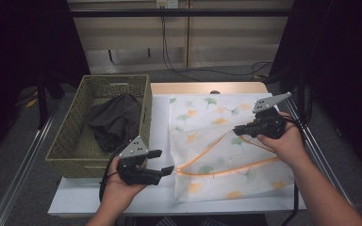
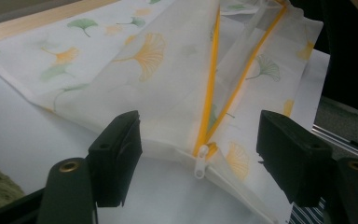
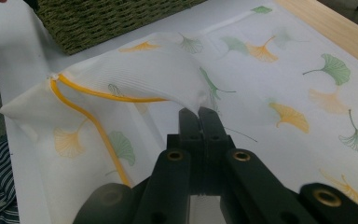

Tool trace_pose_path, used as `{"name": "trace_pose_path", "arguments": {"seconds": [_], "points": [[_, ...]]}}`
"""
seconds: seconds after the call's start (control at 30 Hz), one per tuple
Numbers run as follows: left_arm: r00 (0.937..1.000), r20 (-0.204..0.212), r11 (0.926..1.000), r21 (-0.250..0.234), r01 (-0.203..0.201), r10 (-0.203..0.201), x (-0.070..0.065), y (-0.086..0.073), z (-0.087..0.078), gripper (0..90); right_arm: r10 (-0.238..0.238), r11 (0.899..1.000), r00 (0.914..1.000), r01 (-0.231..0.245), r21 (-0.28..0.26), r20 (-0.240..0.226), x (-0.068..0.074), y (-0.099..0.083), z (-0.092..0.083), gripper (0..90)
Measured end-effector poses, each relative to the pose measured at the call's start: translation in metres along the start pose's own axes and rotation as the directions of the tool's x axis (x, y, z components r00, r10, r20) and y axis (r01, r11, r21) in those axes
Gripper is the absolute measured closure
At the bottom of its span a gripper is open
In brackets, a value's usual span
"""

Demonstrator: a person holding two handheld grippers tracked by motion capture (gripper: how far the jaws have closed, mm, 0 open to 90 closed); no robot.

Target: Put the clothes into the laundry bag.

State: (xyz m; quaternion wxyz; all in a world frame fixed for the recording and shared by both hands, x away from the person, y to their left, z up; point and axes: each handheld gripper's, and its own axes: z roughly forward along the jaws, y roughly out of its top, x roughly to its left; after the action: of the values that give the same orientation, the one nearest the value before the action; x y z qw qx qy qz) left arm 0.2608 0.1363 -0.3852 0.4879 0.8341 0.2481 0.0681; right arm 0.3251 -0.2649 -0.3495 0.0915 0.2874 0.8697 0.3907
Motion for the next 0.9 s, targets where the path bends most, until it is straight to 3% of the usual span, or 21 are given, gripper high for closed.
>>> {"name": "trace_pose_path", "arguments": {"seconds": [0.3, 0.67, 0.9], "points": [[0.9999, -0.009, 0.9999, 0.0, 0.012, -0.012, 0.012, 0.014, -0.012, 24.7, -0.001, 1.0, 1.0, 0.001, 0.001, -0.002, 0.0, -0.002, 0.003, 90.0], [0.999, -0.045, 0.9999, 0.016, -0.006, 0.007, 0.019, 0.028, -0.022, 15.6, -0.009, 1.0, 1.0, 0.009, 0.007, 0.001, 0.002, -0.004, 0.006, 90.0], [0.9984, -0.057, 0.9998, 0.018, 0.001, 0.0, 0.033, 0.036, -0.028, 13.4, -0.006, 1.0, 1.0, 0.006, 0.002, -0.001, 0.001, -0.006, 0.005, 90.0]]}}
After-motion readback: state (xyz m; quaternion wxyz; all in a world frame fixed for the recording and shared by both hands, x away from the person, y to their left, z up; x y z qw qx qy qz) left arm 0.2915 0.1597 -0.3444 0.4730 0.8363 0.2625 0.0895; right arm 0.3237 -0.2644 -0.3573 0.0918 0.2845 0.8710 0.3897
